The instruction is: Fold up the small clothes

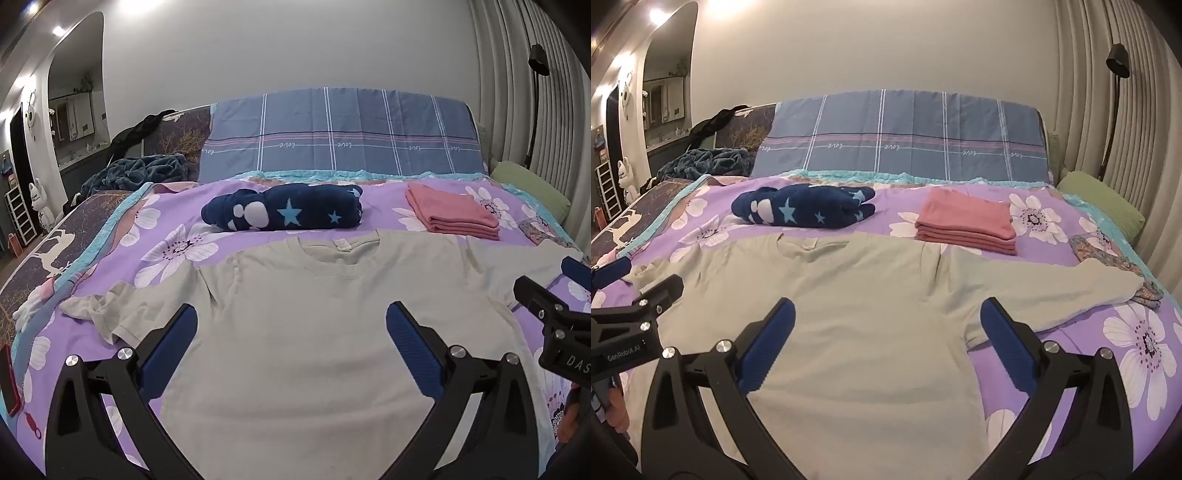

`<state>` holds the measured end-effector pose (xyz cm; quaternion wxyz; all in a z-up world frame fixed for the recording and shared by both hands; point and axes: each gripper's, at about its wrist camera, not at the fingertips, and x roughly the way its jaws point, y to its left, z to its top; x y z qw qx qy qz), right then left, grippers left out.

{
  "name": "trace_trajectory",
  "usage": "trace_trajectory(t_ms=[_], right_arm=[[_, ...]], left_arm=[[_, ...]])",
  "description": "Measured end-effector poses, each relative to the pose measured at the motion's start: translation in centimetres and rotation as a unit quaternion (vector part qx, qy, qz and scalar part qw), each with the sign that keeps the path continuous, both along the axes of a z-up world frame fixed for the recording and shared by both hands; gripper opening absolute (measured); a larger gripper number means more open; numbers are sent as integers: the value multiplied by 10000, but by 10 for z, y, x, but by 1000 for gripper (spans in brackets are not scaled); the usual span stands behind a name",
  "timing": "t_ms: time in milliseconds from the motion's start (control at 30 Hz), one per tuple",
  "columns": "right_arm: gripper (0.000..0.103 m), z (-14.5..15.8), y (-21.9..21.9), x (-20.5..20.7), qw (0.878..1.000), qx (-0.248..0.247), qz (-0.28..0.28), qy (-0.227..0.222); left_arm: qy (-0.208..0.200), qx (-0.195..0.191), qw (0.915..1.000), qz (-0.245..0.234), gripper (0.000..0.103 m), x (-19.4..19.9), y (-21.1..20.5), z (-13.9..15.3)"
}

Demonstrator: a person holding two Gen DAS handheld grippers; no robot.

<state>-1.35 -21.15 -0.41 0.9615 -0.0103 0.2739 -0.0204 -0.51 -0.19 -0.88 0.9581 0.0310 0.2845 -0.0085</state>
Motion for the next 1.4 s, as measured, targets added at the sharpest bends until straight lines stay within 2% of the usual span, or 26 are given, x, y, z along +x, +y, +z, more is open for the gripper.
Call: trace_trajectory(t_ms=[600,1400], right_arm=[[101,3,3,-3,9997,-148,-137,-100],[101,-3,3,1,9998,-126,-138,16]], left_arm=[[108,-14,9999,-69,102,4,-1,-3],[201,-97,9995,-233,102,4,-6,-10]])
